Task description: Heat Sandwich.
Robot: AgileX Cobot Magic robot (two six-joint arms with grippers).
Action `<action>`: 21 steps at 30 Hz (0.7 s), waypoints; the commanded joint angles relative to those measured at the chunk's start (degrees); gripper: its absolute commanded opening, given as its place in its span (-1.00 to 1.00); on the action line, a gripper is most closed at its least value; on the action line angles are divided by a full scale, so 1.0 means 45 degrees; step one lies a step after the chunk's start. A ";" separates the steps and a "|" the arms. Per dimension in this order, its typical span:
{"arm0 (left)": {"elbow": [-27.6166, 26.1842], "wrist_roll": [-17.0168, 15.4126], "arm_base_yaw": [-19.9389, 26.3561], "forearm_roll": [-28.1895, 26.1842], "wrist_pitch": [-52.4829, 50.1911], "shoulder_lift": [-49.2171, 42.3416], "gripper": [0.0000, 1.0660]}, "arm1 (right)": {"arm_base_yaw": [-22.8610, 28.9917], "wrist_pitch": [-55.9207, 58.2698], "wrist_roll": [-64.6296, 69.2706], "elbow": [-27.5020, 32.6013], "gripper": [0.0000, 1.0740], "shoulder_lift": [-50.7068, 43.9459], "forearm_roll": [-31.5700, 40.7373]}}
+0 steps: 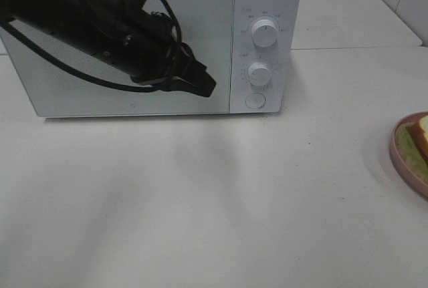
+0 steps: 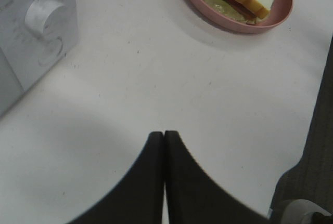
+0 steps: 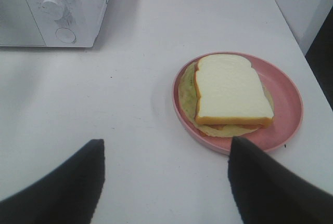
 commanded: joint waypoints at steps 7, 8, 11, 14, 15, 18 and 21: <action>-0.0064 -0.3871 0.1273 0.3667 0.2215 -0.1592 -1.00 | 0.0051 -0.0102 0.0115 -0.0013 0.22 -0.0306 0.0025; -0.0064 -0.4329 0.1311 0.4100 0.2215 -0.1783 -1.00 | 0.0051 -0.0102 0.0115 -0.0013 0.22 -0.0306 0.0025; -0.0064 -0.5882 0.1579 0.5768 0.2432 -0.2406 -1.00 | 0.0051 -0.0102 0.0115 -0.0013 0.22 -0.0306 0.0025; -0.0064 -0.6685 0.1757 0.6697 0.2967 -0.2788 -1.00 | 0.0051 -0.0102 0.0115 -0.0013 0.22 -0.0306 0.0025; -0.0064 -0.7156 0.1897 0.7181 0.3323 -0.2954 -0.98 | 0.0051 -0.0102 0.0115 -0.0013 0.22 -0.0306 0.0025; -0.0051 -0.8887 0.2483 0.8913 0.4813 -0.3349 -0.69 | 0.0051 -0.0102 0.0127 -0.0013 0.22 -0.0306 0.0025; -0.0038 -0.9868 0.2941 1.0364 0.6061 -0.3412 -0.33 | 0.0051 -0.0102 0.0127 -0.0013 0.22 -0.0306 0.0025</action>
